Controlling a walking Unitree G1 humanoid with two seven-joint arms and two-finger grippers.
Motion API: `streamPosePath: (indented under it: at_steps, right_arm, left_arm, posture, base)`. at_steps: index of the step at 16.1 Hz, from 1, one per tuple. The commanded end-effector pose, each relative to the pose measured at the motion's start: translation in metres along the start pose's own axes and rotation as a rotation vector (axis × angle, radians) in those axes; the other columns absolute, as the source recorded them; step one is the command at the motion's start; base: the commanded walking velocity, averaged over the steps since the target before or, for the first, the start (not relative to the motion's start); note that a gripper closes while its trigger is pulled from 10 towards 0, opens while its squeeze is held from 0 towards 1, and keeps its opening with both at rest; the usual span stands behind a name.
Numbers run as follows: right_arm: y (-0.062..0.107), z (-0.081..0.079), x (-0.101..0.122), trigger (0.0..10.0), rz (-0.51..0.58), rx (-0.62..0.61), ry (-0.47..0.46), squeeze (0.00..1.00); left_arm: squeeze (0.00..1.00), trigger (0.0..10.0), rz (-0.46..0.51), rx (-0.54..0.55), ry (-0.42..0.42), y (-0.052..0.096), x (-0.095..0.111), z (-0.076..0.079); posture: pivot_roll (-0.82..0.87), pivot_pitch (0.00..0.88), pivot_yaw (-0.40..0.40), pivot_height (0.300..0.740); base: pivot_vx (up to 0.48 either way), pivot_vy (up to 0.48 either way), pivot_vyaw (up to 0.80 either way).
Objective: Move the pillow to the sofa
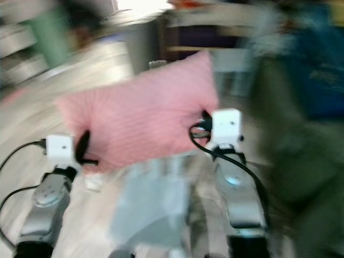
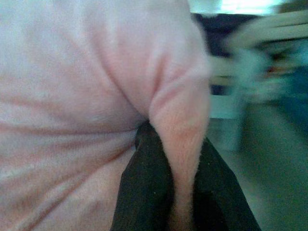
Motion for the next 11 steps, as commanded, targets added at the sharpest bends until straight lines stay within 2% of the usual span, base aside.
streamPosePath:
  at_steps: [1,7,11]
  right_arm:
    - [-0.0011,0.0120,-0.0010,10.0,-0.010,-0.054,-0.010,0.00]
    - [-0.0034,0.0146,0.0038,10.0,0.002,-0.063,-0.012,0.00]
    - [-0.0051,0.0147,0.0038,10.0,-0.002,-0.064,-0.010,0.00]
  left_arm:
    - [0.00,10.0,-0.023,0.033,-0.030,0.0042,-0.0073,-0.0069]
    - [0.00,10.0,-0.049,0.046,-0.004,0.0038,-0.0127,-0.0069]
    - [0.00,10.0,-0.065,0.094,-0.036,0.0021,-0.0145,-0.0089]
  posture:
    - [-0.09,0.000,0.067,0.740]
    - [-0.09,0.000,0.066,0.740]
    - [-0.08,0.000,0.061,0.740]
  base:
    - [0.000,0.000,0.00]
    - [0.000,0.000,0.00]
    - [0.000,0.000,0.00]
Point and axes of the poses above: a point about 5 cm out from each wrist's last joint towards the gripper, its own y axis pointing back from the gripper into the wrist, its own x axis along the axis of the wrist's last joint, z = x × y, the point moved 6 cm from there along -y, pointing out of the wrist towards the gripper, and after that the axes turned 11 degrees about y, right-handed, at the moved point
